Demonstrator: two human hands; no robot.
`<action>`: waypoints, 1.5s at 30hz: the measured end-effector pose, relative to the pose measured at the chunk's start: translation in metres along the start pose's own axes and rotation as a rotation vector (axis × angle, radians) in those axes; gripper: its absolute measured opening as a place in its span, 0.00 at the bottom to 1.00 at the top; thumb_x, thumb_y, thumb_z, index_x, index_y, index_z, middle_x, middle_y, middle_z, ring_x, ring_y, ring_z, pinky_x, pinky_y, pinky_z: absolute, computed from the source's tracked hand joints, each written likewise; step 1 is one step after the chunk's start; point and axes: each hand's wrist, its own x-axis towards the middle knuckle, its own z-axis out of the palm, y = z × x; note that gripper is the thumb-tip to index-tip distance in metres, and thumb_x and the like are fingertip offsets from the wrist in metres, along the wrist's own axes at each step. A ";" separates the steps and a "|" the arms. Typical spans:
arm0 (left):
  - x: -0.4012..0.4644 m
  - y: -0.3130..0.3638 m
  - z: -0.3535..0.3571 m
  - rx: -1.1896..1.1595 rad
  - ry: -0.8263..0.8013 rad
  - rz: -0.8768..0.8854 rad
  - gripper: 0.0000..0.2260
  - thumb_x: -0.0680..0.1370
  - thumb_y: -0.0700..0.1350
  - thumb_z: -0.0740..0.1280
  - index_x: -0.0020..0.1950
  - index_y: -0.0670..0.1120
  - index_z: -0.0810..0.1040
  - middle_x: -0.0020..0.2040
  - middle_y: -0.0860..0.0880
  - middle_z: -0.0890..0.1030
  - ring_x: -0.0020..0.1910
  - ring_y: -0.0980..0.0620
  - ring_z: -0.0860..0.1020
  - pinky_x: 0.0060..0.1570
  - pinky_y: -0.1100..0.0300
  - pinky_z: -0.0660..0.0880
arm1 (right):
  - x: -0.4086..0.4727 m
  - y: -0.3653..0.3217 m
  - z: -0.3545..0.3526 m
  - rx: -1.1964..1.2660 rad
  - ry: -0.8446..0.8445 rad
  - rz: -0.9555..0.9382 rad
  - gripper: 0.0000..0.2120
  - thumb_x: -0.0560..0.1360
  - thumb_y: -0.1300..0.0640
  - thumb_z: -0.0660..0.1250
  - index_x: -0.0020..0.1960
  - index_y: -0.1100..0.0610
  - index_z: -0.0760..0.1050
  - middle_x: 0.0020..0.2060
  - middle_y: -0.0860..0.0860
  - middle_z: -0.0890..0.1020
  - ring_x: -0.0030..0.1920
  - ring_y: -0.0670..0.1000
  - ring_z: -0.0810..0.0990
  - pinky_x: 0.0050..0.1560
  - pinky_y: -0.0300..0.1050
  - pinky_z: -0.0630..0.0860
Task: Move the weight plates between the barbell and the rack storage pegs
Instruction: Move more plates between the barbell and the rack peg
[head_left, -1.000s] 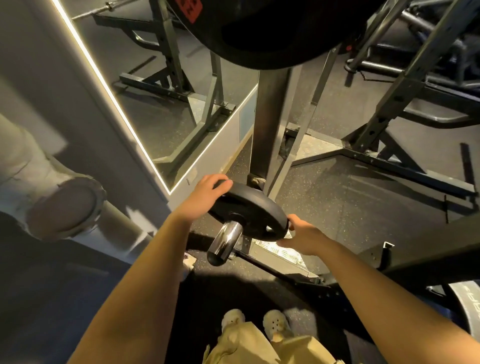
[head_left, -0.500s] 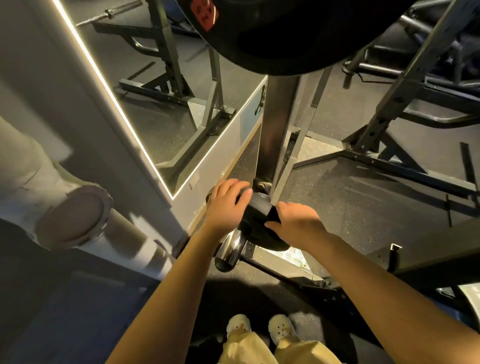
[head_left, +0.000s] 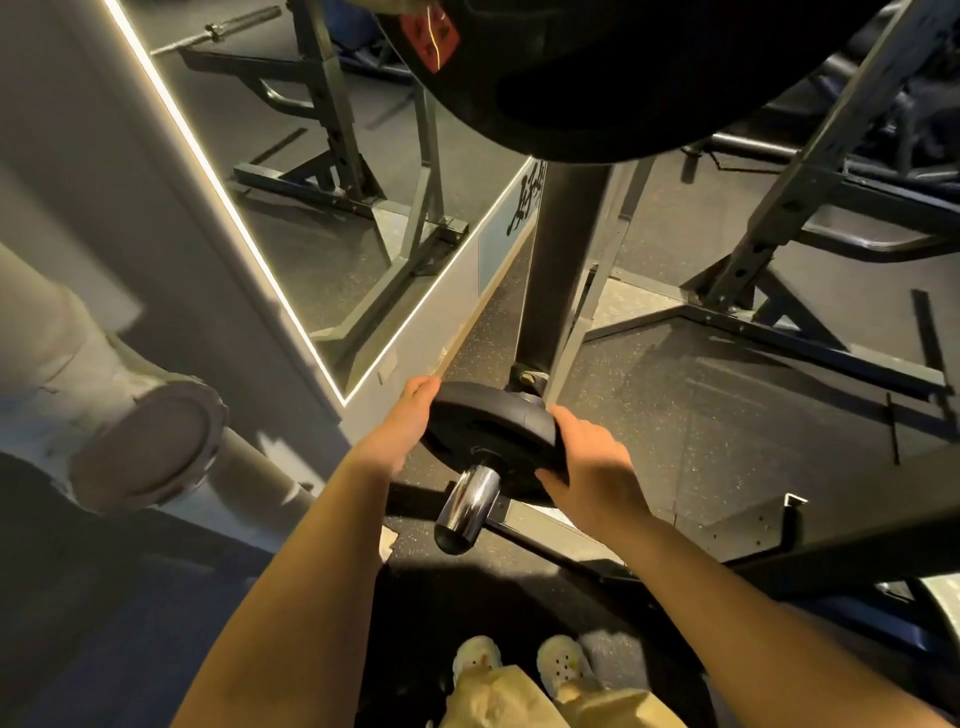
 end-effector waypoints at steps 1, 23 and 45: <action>0.001 0.001 0.001 -0.017 0.007 -0.013 0.16 0.82 0.58 0.49 0.65 0.53 0.66 0.60 0.46 0.70 0.62 0.48 0.66 0.63 0.54 0.59 | -0.003 0.005 0.001 0.044 -0.016 0.025 0.28 0.69 0.56 0.75 0.66 0.59 0.71 0.51 0.55 0.82 0.49 0.57 0.82 0.49 0.51 0.80; -0.049 0.045 0.071 0.431 0.266 0.266 0.33 0.68 0.67 0.58 0.67 0.50 0.67 0.72 0.51 0.62 0.76 0.48 0.49 0.73 0.48 0.47 | -0.025 0.025 0.034 0.263 -0.394 0.502 0.23 0.76 0.57 0.69 0.67 0.62 0.66 0.57 0.59 0.79 0.57 0.60 0.78 0.54 0.45 0.74; -0.035 0.012 0.025 0.445 0.355 0.463 0.15 0.80 0.46 0.55 0.58 0.41 0.77 0.57 0.43 0.78 0.60 0.44 0.74 0.61 0.55 0.65 | 0.072 -0.076 -0.030 -0.238 -0.281 -0.115 0.14 0.74 0.43 0.65 0.54 0.51 0.74 0.44 0.48 0.77 0.47 0.50 0.75 0.50 0.45 0.75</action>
